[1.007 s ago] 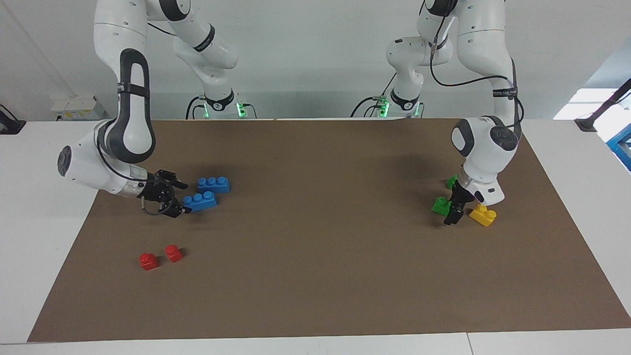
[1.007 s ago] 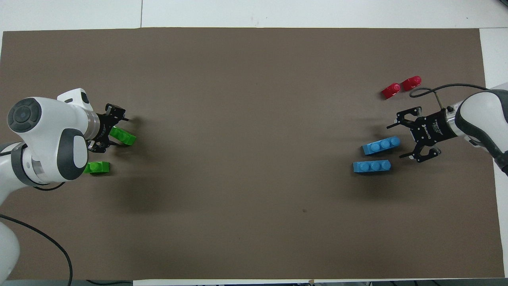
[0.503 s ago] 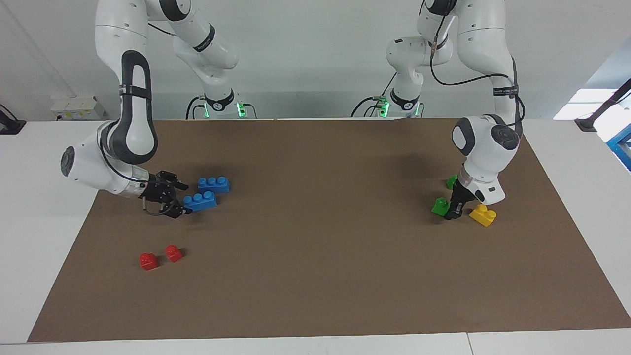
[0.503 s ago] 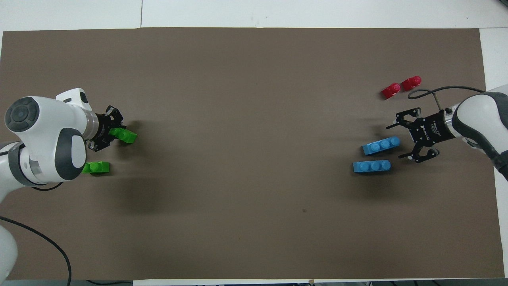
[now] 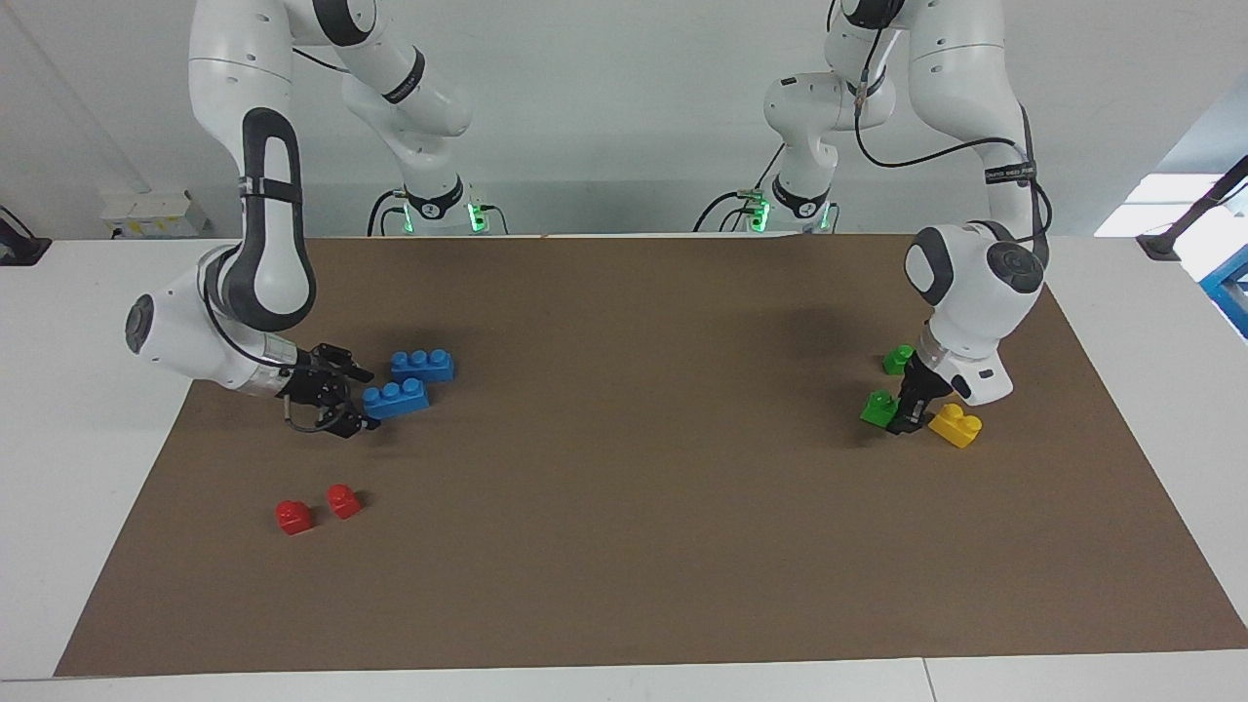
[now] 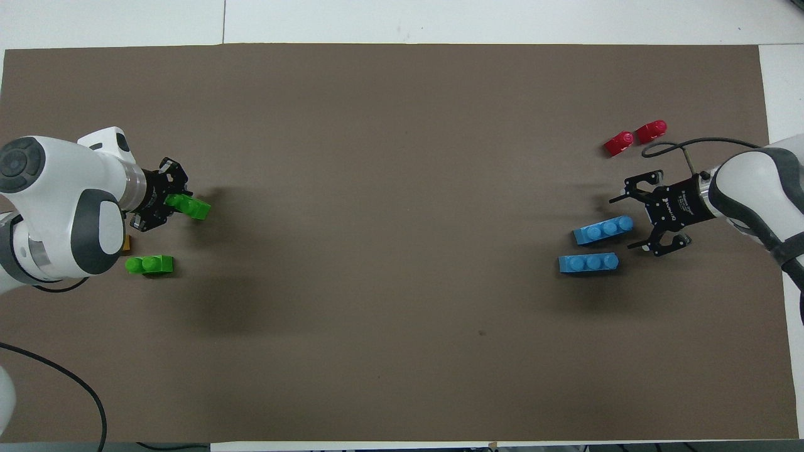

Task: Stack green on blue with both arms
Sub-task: 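Grasp the green brick with the left gripper while the right gripper grasps the blue brick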

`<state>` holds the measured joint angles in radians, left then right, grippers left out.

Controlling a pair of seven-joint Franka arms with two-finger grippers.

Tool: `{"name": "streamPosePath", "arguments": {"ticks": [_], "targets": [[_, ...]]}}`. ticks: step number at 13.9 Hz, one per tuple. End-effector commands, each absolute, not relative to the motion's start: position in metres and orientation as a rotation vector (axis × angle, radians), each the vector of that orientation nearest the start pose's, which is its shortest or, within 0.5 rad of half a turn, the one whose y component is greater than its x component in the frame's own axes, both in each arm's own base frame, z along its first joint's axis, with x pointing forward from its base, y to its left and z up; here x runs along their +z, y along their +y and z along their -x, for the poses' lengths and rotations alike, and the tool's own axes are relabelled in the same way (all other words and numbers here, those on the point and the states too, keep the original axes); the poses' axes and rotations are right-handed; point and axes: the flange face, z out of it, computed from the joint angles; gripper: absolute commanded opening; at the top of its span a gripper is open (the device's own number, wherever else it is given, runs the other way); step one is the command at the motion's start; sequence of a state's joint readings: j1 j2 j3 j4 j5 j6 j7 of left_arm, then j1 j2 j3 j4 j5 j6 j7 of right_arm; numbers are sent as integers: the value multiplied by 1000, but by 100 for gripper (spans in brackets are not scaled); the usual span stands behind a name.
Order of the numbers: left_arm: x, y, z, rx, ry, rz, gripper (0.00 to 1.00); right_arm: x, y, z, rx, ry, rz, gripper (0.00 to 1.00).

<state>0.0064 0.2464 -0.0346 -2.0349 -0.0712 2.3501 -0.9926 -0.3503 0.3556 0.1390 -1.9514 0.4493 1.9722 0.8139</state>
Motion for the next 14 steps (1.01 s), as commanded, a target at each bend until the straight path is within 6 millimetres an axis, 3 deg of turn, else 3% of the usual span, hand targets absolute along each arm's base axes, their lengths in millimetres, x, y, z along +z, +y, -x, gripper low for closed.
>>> {"name": "streamPosePath", "arguments": {"ticks": [1, 4, 7, 8, 9, 11, 14], "targets": [[371, -19, -610, 2, -1538, 2829, 0, 279, -96, -572, 603, 1617, 2204, 100], [409, -24, -620, 46, -1521, 2822, 0, 278, -97, -572, 606, 1619, 2202, 95], [443, -28, -621, 91, -1524, 2805, 0, 278, -98, -572, 597, 1600, 2214, 80], [453, -30, -621, 92, -1578, 2776, 0, 278, -99, -571, 595, 1582, 2222, 68], [465, -33, -621, 78, -1642, 2745, 0, 278, -99, -571, 593, 1572, 2227, 48], [484, -57, -620, 98, -1679, 2713, 0, 279, -98, -571, 594, 1564, 2235, 0], [504, -88, -617, 105, -1810, 2611, 0, 286, -96, -574, 585, 1552, 2253, 0]]}}
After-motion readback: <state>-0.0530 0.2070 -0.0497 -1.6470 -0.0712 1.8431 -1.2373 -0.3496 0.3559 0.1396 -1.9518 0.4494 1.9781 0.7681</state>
